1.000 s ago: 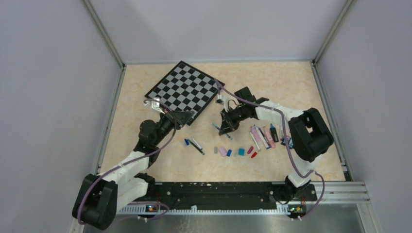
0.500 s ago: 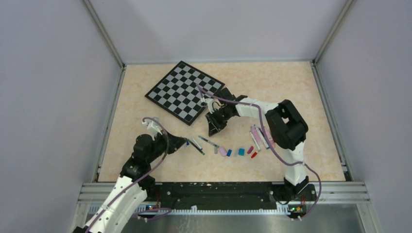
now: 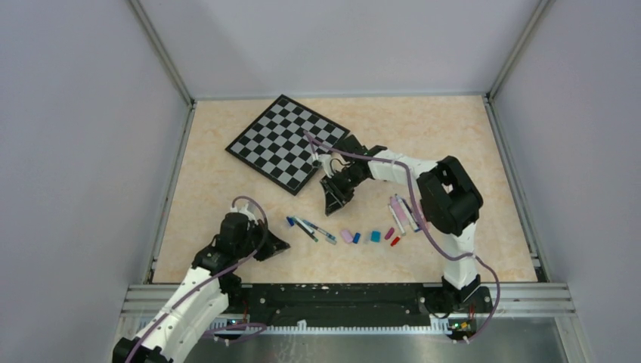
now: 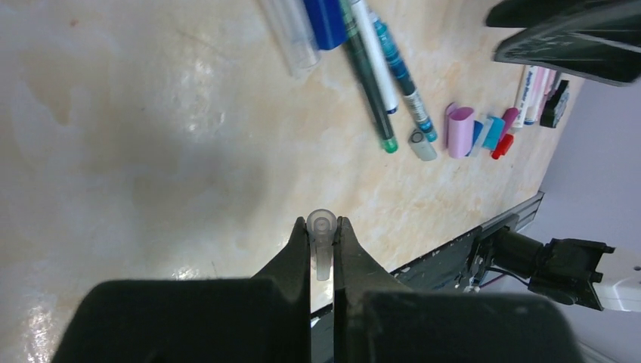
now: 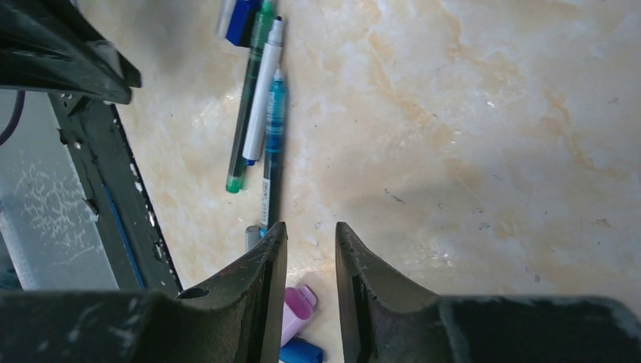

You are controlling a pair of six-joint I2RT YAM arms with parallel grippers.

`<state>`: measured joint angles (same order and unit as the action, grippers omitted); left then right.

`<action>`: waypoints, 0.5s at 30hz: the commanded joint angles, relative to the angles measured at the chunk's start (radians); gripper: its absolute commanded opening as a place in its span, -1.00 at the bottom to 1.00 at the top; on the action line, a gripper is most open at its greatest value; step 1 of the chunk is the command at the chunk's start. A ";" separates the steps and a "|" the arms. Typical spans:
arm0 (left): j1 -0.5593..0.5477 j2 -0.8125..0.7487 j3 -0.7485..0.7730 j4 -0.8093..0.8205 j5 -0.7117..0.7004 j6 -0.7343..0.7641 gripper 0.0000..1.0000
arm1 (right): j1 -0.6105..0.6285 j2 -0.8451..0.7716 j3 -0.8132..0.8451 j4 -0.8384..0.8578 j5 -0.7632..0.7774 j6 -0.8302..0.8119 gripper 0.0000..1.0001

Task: Open the pen caps
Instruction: Place the pen at the center of the board, then place the pen cap at the center of the board.

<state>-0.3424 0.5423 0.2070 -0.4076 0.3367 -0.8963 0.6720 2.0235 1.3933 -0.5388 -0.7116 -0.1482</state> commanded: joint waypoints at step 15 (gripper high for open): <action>0.001 0.139 -0.050 0.101 0.003 -0.061 -0.13 | -0.038 -0.138 -0.004 -0.072 -0.093 -0.126 -0.43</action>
<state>-0.3420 0.6479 0.1562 -0.3492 0.3515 -0.9733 0.6575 1.9503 1.3880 -0.5957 -0.7784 -0.2405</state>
